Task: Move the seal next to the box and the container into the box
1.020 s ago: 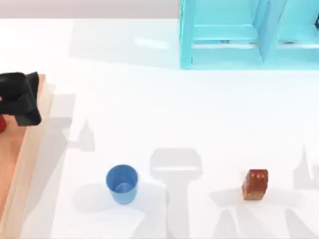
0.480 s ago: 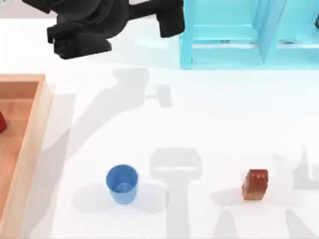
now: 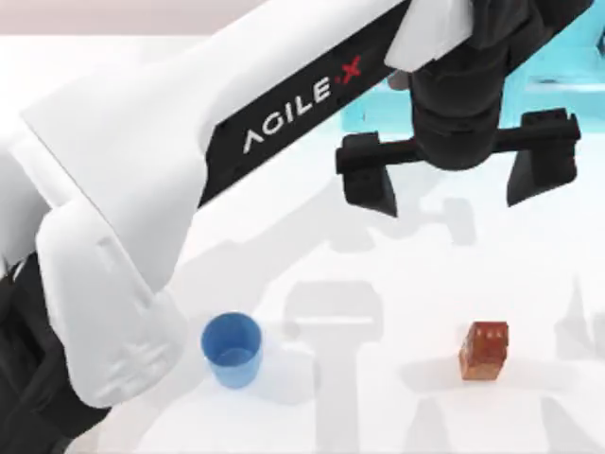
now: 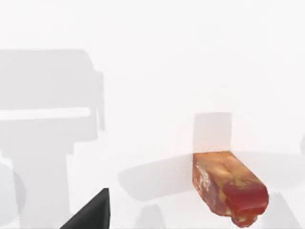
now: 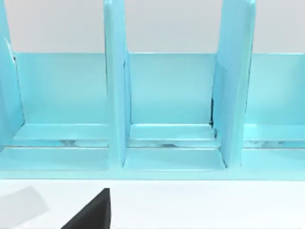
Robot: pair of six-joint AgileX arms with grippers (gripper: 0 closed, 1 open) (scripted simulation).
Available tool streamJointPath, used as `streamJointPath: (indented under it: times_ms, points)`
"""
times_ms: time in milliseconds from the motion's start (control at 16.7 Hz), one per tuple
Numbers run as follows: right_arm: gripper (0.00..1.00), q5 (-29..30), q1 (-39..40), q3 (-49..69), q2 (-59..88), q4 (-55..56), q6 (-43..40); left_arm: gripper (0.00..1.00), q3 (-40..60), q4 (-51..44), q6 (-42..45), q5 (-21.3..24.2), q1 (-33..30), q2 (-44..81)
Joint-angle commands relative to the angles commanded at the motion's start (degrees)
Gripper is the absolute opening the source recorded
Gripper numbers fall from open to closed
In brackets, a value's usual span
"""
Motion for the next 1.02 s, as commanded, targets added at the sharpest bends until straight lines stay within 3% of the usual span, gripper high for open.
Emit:
streamJointPath:
  times_ms: [420, 1020]
  points:
    - [1.00, 0.00, 0.00, 0.00, 0.00, 0.00, 0.00, 1.00, 22.22, -13.09, -7.95, 0.23, -8.29, 20.47]
    - [1.00, 0.00, 0.00, 0.00, 0.00, 0.00, 0.00, 1.00, 21.40, -12.04, -8.33, 0.25, -8.63, 21.45]
